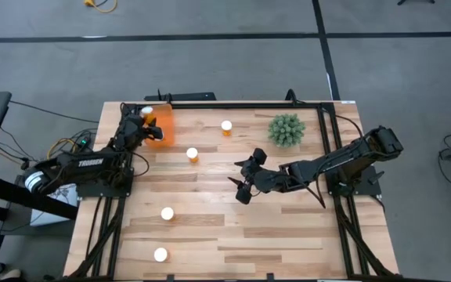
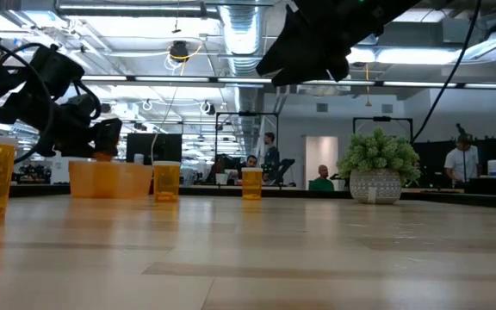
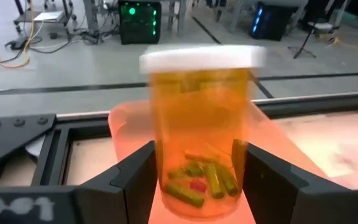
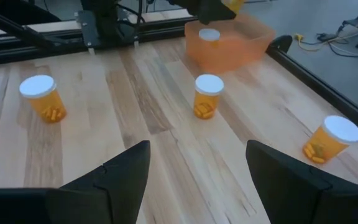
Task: Pick and place pill bottles into a basket
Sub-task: Put the orange pill bottle into the orange container
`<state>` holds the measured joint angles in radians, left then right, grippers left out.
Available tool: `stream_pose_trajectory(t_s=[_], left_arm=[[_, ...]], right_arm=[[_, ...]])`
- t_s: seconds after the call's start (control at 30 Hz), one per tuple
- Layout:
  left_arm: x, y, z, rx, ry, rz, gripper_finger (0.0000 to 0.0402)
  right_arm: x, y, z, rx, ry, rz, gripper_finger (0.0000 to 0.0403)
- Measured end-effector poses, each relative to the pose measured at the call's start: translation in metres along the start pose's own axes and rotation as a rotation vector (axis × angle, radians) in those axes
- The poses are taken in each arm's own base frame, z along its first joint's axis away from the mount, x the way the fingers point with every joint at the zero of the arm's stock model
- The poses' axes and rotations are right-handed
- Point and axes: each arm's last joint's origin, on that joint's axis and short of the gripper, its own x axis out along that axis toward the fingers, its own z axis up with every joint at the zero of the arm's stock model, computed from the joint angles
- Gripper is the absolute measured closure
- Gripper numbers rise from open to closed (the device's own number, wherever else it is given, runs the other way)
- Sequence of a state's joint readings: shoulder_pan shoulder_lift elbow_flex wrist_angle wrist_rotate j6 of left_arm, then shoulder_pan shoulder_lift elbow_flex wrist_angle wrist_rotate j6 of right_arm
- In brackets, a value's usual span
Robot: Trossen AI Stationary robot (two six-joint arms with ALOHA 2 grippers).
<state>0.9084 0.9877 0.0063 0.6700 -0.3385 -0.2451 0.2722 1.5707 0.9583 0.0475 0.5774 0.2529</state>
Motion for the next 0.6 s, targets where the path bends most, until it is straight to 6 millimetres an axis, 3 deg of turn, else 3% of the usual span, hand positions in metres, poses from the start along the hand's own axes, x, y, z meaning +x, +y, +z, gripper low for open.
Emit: stream_pose_trajectory(t_s=[0.6], left_arm=[[0.0019,-0.0022,0.002,-0.031,-0.041,0.014,0.0188]], right_arm=[[-0.0001,0.0003,0.0005,0.003,-0.004,0.003,0.0143]])
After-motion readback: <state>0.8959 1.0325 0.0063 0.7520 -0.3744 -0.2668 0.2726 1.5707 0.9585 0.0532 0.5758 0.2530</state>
